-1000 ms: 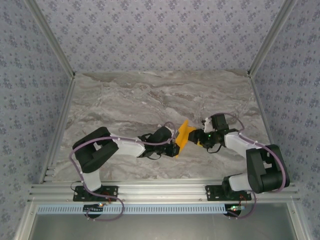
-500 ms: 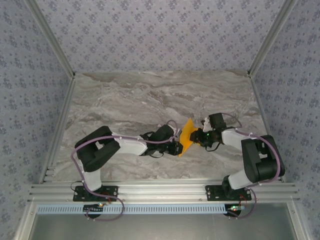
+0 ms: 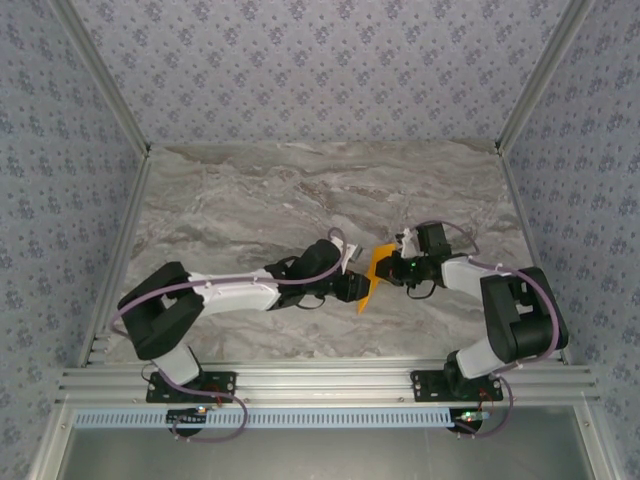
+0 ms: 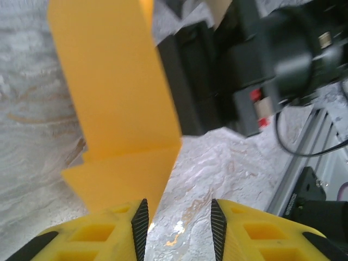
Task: Fold a paper plane with a square sheet of paper (fold left side to right side)
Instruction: Fold the wing for the fifth time at the center of the table.
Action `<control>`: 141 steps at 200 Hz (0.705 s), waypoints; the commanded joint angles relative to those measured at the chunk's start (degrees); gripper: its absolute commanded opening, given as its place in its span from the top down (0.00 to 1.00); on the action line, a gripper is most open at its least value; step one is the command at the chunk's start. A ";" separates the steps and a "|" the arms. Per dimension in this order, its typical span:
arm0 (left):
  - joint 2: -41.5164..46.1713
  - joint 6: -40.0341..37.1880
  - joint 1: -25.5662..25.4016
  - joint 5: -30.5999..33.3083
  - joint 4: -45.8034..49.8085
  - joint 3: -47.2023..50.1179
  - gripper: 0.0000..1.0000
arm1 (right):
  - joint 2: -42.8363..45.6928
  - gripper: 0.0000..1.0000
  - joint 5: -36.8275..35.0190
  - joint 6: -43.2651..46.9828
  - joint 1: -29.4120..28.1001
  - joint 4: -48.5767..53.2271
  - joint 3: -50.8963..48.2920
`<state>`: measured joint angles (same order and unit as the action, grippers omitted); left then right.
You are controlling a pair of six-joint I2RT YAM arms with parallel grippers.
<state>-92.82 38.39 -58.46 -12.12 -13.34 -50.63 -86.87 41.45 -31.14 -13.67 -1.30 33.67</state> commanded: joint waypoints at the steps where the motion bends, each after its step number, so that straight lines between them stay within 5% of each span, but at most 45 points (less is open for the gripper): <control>1: 2.86 -1.13 0.19 3.80 2.99 1.58 0.61 | -2.40 0.90 3.71 -2.25 -2.00 -5.07 1.88; 39: 4.93 -1.16 0.19 6.81 5.72 2.95 0.61 | -7.06 0.90 3.52 -4.46 -5.32 -8.84 4.80; 103: 10.83 -3.30 0.01 10.80 10.03 5.17 0.46 | -17.00 0.90 5.26 -8.01 -9.08 -15.90 9.89; 141: 7.73 -6.01 -1.98 16.36 15.95 3.22 0.43 | -19.39 0.90 5.55 -8.07 -9.18 -16.67 10.30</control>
<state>-83.29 35.35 -58.96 -0.62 -2.96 -45.36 -104.77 45.56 -38.39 -22.65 -16.40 42.70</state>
